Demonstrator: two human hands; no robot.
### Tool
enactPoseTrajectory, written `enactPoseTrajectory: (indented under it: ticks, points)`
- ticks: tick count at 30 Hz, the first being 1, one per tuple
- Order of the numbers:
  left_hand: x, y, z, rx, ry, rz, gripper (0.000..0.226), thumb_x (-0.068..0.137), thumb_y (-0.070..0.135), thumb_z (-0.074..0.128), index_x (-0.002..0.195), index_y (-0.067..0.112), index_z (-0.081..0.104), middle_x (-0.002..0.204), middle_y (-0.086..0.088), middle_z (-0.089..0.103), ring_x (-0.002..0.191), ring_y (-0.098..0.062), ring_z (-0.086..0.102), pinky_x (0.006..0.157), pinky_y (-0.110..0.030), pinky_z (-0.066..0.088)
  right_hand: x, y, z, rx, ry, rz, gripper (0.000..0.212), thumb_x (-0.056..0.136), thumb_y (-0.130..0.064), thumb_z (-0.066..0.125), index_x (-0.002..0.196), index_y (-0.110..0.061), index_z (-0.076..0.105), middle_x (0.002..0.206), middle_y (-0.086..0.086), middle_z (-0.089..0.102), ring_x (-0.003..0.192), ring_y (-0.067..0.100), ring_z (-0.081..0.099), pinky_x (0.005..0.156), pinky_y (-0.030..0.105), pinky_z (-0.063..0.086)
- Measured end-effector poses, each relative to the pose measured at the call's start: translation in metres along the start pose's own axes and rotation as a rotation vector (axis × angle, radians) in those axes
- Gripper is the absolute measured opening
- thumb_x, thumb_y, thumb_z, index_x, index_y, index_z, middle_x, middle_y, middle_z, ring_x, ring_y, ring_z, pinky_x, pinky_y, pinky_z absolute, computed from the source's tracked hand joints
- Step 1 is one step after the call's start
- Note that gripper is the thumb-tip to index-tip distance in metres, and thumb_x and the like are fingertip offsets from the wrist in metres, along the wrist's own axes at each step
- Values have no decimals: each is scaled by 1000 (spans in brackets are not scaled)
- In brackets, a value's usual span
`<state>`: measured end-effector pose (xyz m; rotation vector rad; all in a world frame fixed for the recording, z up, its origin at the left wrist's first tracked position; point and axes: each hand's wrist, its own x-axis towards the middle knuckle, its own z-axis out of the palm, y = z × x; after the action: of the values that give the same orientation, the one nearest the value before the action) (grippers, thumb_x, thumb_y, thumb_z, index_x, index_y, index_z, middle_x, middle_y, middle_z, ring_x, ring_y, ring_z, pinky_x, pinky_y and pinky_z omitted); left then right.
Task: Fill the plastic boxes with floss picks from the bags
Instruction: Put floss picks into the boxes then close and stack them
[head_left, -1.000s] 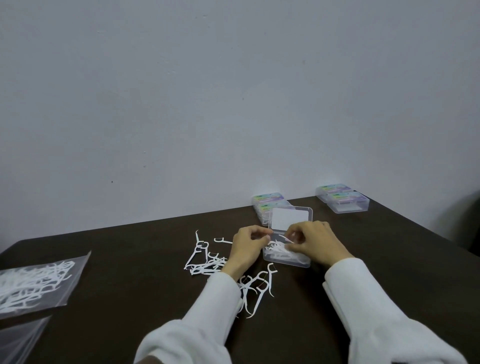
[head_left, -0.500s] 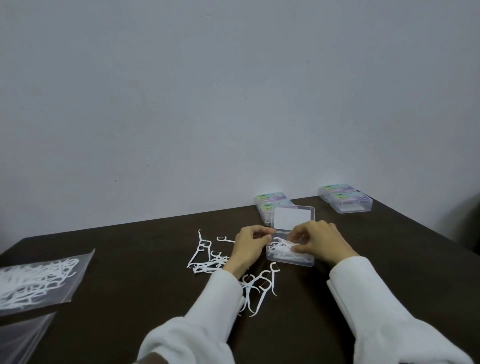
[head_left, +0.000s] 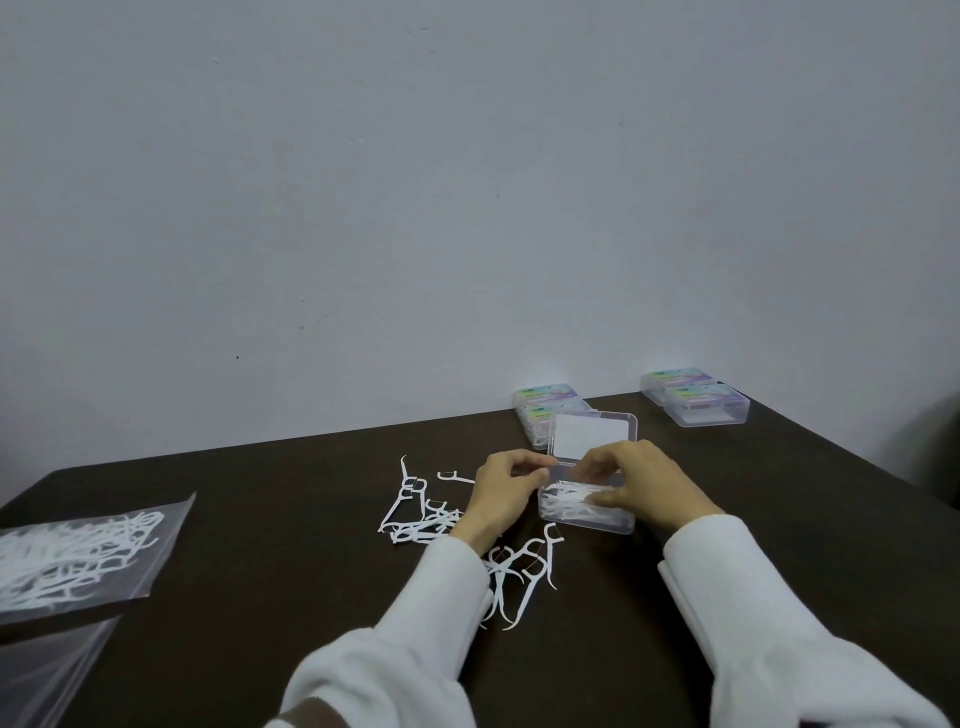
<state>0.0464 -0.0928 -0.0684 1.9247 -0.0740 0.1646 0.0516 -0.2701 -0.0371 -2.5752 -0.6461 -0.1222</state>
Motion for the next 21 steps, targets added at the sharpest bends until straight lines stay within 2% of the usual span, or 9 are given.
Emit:
enactPoseTrajectory:
  ticks: [4, 7, 10, 14, 18, 21]
  points:
    - [1, 0, 0, 0, -7, 1, 20, 94, 16, 55, 105, 16, 71, 105, 1, 68, 98, -10, 59, 81, -14, 42, 0, 0, 0, 58, 98, -46, 16, 77, -15, 73, 88, -26, 70, 87, -12, 68, 82, -2, 61, 77, 12, 45]
    - [1, -1, 0, -14, -27, -12, 25, 95, 16, 48, 102, 17, 72, 104, -1, 69, 101, -16, 62, 90, -23, 46, 2, -1, 3, 106, 29, -88, 9, 79, -22, 72, 83, -30, 70, 86, -13, 65, 80, 1, 58, 77, 19, 47]
    - [3, -4, 0, -48, -38, -24, 29, 97, 20, 44, 96, 20, 73, 102, -5, 71, 101, -19, 64, 98, -36, 48, 3, -6, 8, 157, -57, -88, 13, 86, -28, 63, 94, -22, 72, 96, -5, 65, 89, 12, 58, 83, 27, 47]
    - [9, -8, 1, -69, -17, -32, 34, 96, 29, 43, 81, 30, 74, 97, -9, 72, 100, -25, 65, 100, -44, 46, 2, -8, 8, 158, -89, -91, 14, 82, -35, 67, 88, -24, 72, 95, -5, 65, 84, 9, 56, 76, 21, 44]
    - [11, -9, 1, -83, 1, -32, 37, 98, 25, 44, 78, 28, 75, 95, -10, 73, 100, -27, 65, 100, -44, 45, 3, -10, 7, 238, 53, -118, 10, 81, -28, 69, 85, -20, 74, 82, -9, 67, 80, 11, 60, 74, 18, 45]
    - [12, -10, 2, -77, -2, -31, 37, 98, 25, 44, 78, 28, 75, 95, -9, 73, 100, -27, 65, 100, -43, 45, 1, -13, 2, 346, 218, -132, 6, 81, -20, 70, 83, -15, 73, 76, -6, 68, 69, 6, 58, 64, 10, 44]
